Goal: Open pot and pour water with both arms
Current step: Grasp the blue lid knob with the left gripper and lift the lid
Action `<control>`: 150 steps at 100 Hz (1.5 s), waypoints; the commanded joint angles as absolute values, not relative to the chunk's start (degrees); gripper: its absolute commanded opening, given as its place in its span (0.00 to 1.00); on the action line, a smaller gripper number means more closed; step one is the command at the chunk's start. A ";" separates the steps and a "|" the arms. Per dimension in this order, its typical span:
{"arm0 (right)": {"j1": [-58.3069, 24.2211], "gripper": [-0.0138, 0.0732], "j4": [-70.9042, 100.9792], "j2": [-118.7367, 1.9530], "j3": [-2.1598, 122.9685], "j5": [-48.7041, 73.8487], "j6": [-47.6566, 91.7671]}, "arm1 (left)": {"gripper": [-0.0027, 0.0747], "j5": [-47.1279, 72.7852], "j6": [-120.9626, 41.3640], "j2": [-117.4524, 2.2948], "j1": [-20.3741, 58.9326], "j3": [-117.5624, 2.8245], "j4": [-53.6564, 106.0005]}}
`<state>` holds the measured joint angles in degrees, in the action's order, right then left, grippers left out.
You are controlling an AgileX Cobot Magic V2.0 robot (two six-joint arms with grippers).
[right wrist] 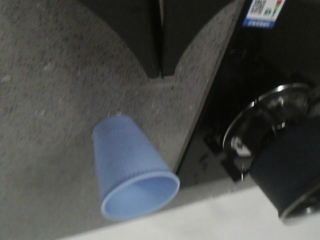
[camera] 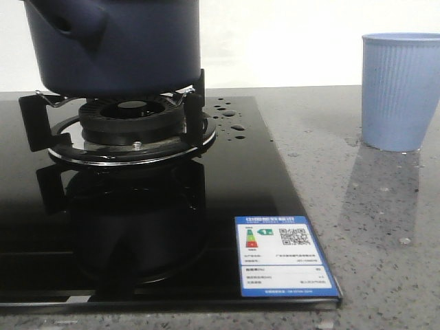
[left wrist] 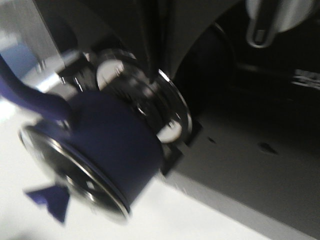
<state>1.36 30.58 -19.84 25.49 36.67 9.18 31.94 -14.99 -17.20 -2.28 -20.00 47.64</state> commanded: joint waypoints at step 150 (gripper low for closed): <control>1.43 0.91 58.40 -29.73 39.82 26.18 49.83 | 0.75 43.03 -97.25 -70.63 7.64 -59.67 89.24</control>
<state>1.36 56.01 -28.98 37.80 29.21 49.02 43.35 -96.34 -69.47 7.77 -56.76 84.75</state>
